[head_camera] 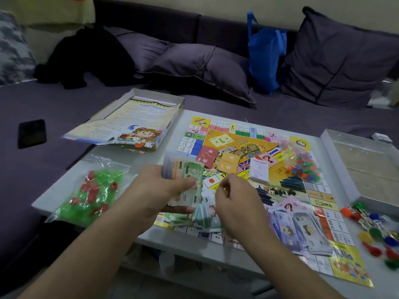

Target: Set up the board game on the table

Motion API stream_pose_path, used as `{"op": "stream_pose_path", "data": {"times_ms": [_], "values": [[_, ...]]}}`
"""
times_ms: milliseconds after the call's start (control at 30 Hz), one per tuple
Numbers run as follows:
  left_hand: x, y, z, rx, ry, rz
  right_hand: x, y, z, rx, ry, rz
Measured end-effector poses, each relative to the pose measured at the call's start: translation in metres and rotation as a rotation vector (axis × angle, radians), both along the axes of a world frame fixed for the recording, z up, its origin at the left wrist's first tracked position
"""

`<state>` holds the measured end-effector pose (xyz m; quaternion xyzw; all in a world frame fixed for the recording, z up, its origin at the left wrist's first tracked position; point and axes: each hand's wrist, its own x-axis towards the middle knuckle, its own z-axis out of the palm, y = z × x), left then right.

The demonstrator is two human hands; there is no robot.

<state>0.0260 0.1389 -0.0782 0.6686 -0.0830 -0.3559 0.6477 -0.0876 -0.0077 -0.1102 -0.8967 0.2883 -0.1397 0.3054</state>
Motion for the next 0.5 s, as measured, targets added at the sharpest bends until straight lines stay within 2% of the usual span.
{"op": "stream_pose_path", "data": {"times_ms": [67,100,133,200,333,500], "values": [[-0.003,0.000,0.001,0.009,0.011,-0.037,0.001,-0.005,0.010,0.550,-0.221,-0.002],[-0.005,-0.001,0.002,0.014,0.014,-0.060,0.002,-0.006,0.014,0.750,-0.252,0.019],[-0.006,-0.001,0.002,0.019,0.019,-0.080,0.002,-0.005,0.016,0.828,-0.245,0.059],[-0.007,-0.001,0.003,0.015,0.042,-0.100,0.005,-0.003,0.015,0.765,-0.227,0.106],[0.004,0.003,0.006,-0.040,0.155,0.027,0.011,-0.011,0.008,0.663,-0.256,0.000],[0.025,0.019,0.007,0.000,-0.021,0.237,0.018,-0.013,0.006,0.531,-0.125,-0.050]]}}
